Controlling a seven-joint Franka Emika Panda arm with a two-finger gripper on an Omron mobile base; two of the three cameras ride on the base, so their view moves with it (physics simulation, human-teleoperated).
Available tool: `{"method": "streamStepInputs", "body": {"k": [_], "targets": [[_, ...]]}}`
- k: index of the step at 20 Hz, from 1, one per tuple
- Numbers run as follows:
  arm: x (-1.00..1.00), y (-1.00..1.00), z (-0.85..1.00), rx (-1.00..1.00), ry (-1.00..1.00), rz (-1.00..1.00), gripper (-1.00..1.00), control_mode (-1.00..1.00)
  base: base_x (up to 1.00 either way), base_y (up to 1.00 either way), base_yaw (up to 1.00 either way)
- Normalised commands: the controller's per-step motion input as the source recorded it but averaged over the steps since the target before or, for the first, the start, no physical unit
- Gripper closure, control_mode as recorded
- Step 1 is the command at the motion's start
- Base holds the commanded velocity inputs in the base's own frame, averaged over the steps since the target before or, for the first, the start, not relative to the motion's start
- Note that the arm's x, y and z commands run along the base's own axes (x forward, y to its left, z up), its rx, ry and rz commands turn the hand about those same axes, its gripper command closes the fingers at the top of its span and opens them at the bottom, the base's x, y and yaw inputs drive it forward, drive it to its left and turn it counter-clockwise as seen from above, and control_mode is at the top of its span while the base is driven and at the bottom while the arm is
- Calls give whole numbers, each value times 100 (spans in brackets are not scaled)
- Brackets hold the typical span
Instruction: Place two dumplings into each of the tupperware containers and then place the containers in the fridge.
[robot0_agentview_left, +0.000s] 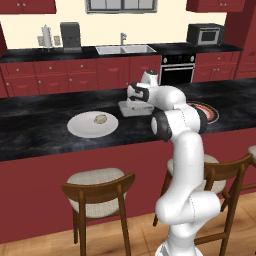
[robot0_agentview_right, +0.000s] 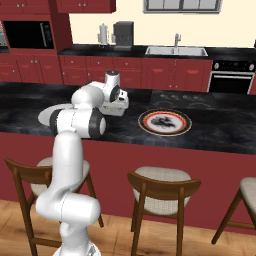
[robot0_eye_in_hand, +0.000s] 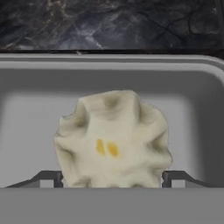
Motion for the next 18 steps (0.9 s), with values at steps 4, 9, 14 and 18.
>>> {"method": "streamStepInputs", "body": {"k": [4, 9, 14, 18], "targets": [[-2, 2, 25, 0, 3, 0, -100, -100, 0, 0, 0], [-53, 10, 61, -1, 6, 0, -100, -100, 0, 0, 0], [-97, 30, 34, -4, 2, 0, -100, -100, 0, 0, 0], [-100, 62, 20, -7, 0, 0, -100, -100, 0, 0, 0]]}}
